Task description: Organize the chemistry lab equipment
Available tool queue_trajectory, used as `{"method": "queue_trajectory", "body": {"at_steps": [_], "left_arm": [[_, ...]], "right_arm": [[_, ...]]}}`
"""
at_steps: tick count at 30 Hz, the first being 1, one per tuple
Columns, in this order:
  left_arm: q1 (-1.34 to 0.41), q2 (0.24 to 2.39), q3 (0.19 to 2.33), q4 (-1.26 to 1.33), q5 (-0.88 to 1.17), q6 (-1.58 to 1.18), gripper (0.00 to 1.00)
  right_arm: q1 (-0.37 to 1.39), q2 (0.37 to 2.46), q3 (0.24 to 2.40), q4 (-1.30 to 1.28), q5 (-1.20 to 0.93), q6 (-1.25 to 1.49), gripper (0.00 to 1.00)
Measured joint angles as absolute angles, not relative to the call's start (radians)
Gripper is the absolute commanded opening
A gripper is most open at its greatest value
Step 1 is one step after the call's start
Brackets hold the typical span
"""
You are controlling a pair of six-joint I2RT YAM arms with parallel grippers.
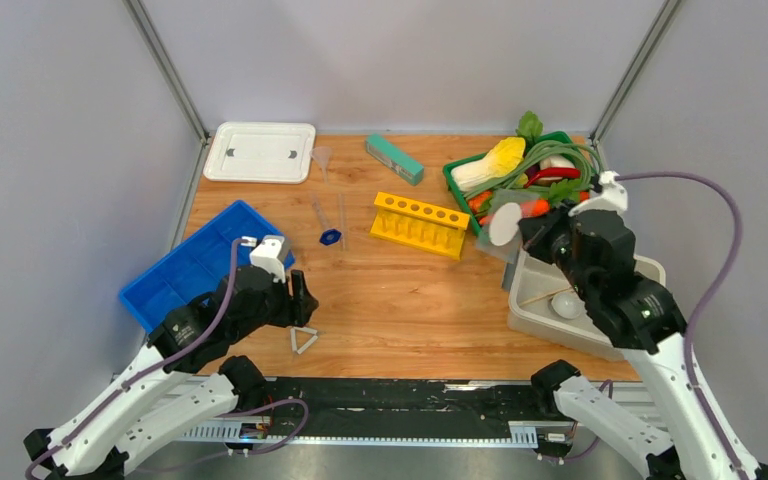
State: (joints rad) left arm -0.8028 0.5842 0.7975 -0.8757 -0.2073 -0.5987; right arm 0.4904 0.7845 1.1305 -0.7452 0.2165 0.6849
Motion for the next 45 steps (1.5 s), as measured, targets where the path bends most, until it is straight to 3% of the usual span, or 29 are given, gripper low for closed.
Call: {"method": "queue_trajectory", "body": {"at_steps": [8, 22, 24, 26, 32, 36, 45], "left_arm": [[-0.803, 0.518, 0.746, -0.91, -0.251, -0.6, 0.66], [-0.803, 0.54, 0.744, -0.981, -0.424, -0.704, 0.65], [-0.803, 0.533, 0.742, -0.985, -0.438, -0.719, 0.65], [-0.803, 0.525, 0.737, -0.988, -0.448, -0.731, 0.65], [-0.803, 0.543, 0.732, -1.009, -0.474, -0.76, 0.67], [-0.803, 0.602, 0.731, -1.008, -0.472, -0.763, 0.68], [-0.803, 0.774, 0.661, -0.982, -0.473, -0.81, 0.67]], "right_arm": [[0.46, 0.802, 1.143, -1.086, 0.676, 0.69, 0.0], [0.448, 1.143, 1.056, -1.279, 0.991, 0.774, 0.02], [0.448, 1.193, 1.045, -1.292, 0.997, 0.784, 0.13], [0.447, 1.229, 1.044, -1.305, 0.997, 0.791, 0.34], [0.444, 1.234, 1.044, -1.296, 0.968, 0.76, 0.36], [0.444, 1.185, 1.047, -1.265, 0.902, 0.692, 0.47], [0.448, 0.918, 1.113, -1.154, 0.587, 0.527, 0.62]]}}
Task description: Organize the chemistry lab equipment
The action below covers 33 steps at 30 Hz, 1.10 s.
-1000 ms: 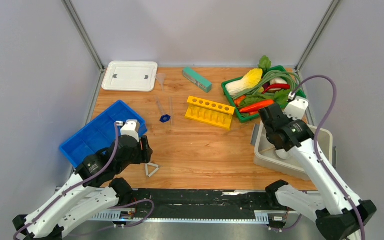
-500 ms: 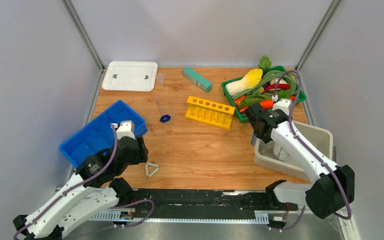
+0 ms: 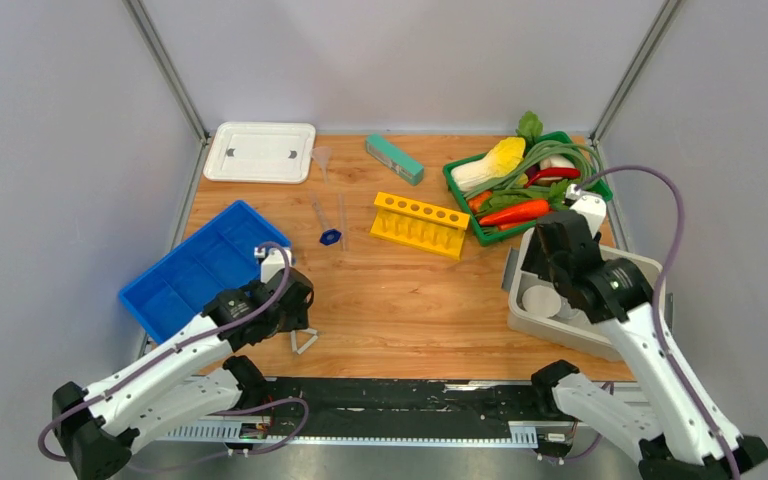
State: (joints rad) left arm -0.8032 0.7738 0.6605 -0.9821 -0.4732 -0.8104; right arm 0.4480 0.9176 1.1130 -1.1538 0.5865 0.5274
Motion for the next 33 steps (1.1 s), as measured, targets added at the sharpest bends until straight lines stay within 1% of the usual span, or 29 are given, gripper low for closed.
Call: {"method": "queue_trajectory", "body": {"at_steps": [5, 10, 17, 25, 27, 31, 33], "left_arm": [[-0.803, 0.837, 0.626, -0.947, -0.471, -0.836, 0.62], [-0.803, 0.911, 0.6, -0.917, -0.474, -0.871, 0.56], [-0.803, 0.996, 0.525, -0.88, -0.453, -0.938, 0.52], [-0.803, 1.082, 0.513, -0.833, -0.398, -0.982, 0.46], [-0.803, 1.103, 0.516, -0.821, -0.391, -0.987, 0.39], [-0.803, 1.113, 0.52, -0.797, -0.369, -0.982, 0.19], [-0.803, 1.112, 0.519, -0.772, -0.346, -0.968, 0.11]], "right_arm": [[0.45, 0.738, 1.054, -1.017, 0.383, 0.487, 0.63], [0.45, 0.731, 1.026, -0.962, 0.271, 0.475, 0.63], [0.45, 0.731, 0.999, -0.916, 0.208, 0.465, 0.64], [0.45, 0.71, 0.993, -0.894, 0.191, 0.454, 0.67], [0.45, 0.707, 0.984, -0.885, 0.189, 0.454, 0.68], [0.45, 0.705, 0.964, -0.872, 0.187, 0.453, 0.67], [0.45, 0.704, 0.955, -0.866, 0.181, 0.453, 0.67]]}}
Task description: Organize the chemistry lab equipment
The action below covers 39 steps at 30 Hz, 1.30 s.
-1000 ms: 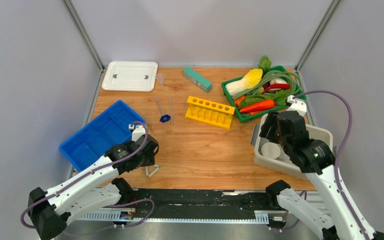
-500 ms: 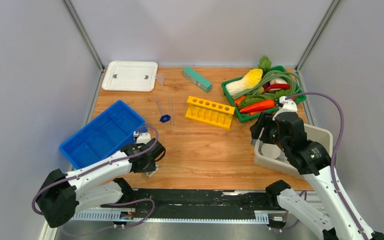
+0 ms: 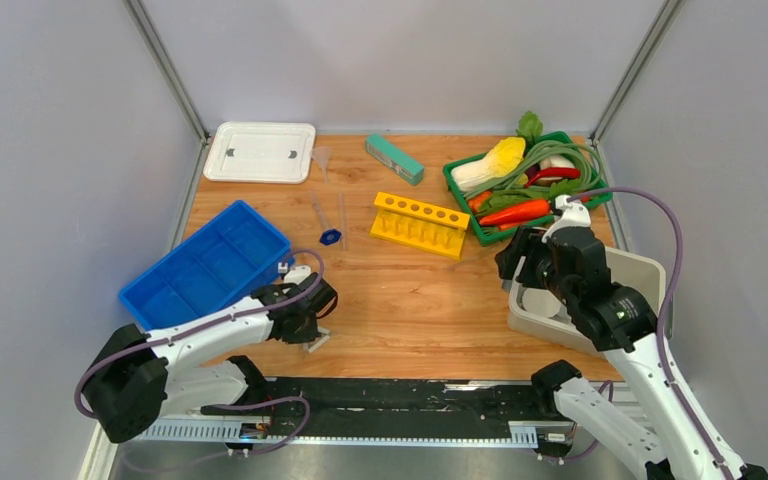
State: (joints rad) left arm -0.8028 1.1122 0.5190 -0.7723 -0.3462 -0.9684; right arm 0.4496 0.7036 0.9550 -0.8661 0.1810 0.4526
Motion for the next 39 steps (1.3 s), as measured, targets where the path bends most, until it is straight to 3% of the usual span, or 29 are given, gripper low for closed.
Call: {"method": "queue_trajectory", "body": {"at_steps": [2, 6, 13, 16, 23, 28, 39], "left_arm": [[-0.802, 1.108, 0.517, -0.733, -0.305, -0.95, 0.0], [-0.804, 1.104, 0.514, -0.609, -0.187, -0.904, 0.0], [-0.825, 1.084, 0.531, -0.466, -0.064, -0.815, 0.0], [-0.842, 1.046, 0.545, -0.406, -0.023, -0.774, 0.0], [-0.872, 0.975, 0.546, -0.284, 0.04, -0.709, 0.0], [-0.889, 0.916, 0.51, -0.217, 0.061, -0.686, 0.0], [-0.891, 0.819, 0.451, -0.197, 0.062, -0.669, 0.0]], "right_arm": [[0.45, 0.704, 0.944, -0.855, 0.165, 0.454, 0.66], [0.449, 0.704, 0.892, -0.791, 0.057, 0.467, 0.66], [0.488, 0.791, 0.691, -0.511, -0.313, 0.589, 0.65], [0.576, 0.899, 0.672, -0.432, -0.388, 0.632, 0.55], [0.757, 1.137, 0.73, -0.323, -0.455, 0.722, 0.54], [0.832, 1.271, 0.791, -0.266, -0.471, 0.768, 0.48], [0.857, 1.336, 0.82, -0.223, -0.447, 0.813, 0.44]]}}
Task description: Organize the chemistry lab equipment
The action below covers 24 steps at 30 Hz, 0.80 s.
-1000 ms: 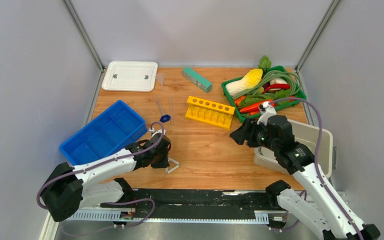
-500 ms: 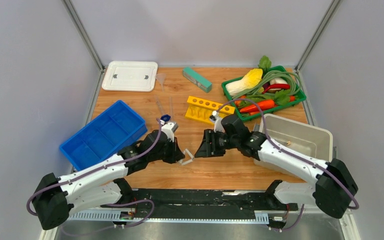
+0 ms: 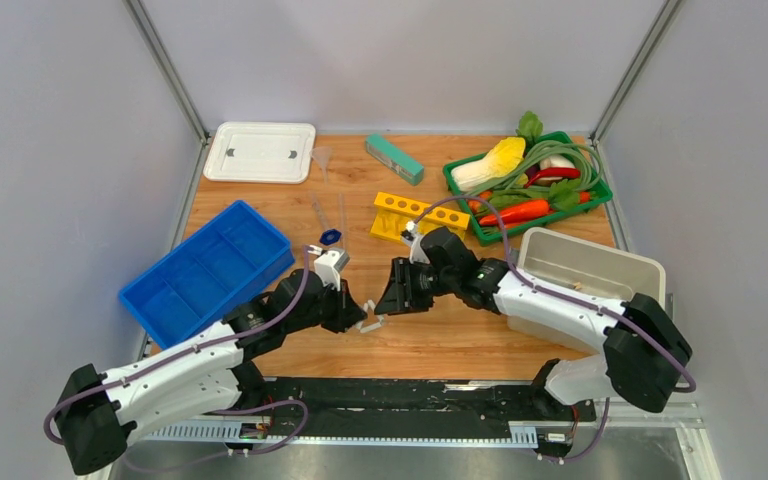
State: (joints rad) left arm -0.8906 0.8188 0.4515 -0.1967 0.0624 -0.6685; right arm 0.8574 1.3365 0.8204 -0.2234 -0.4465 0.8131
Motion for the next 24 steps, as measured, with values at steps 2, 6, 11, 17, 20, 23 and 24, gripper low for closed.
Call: {"method": "queue_trajectory", "body": {"at_steps": [2, 6, 11, 17, 20, 23, 24], "left_arm": [[-0.891, 0.815, 0.451, -0.196, 0.063, -0.667, 0.0], [-0.891, 0.812, 0.451, -0.198, 0.063, -0.664, 0.01], [-0.891, 0.807, 0.451, -0.212, 0.053, -0.659, 0.49], [-0.891, 0.774, 0.464, -0.285, 0.035, -0.65, 0.73], [-0.891, 0.751, 0.506, -0.347, 0.025, -0.637, 0.74], [-0.891, 0.728, 0.579, -0.427, 0.009, -0.607, 0.74], [-0.891, 0.723, 0.605, -0.456, 0.0, -0.595, 0.74]], "right_arm": [[0.868, 1.361, 0.831, -0.218, -0.446, 0.816, 0.39], [0.89, 1.407, 0.844, -0.214, -0.447, 0.824, 0.16], [0.897, 1.407, 0.844, -0.204, -0.442, 0.834, 0.0], [0.88, 1.372, 0.844, -0.244, -0.381, 0.823, 0.0], [0.822, 1.3, 0.844, -0.292, -0.356, 0.803, 0.0], [0.713, 1.173, 0.844, -0.364, -0.329, 0.776, 0.0], [0.666, 1.112, 0.844, -0.395, -0.313, 0.765, 0.0]]}}
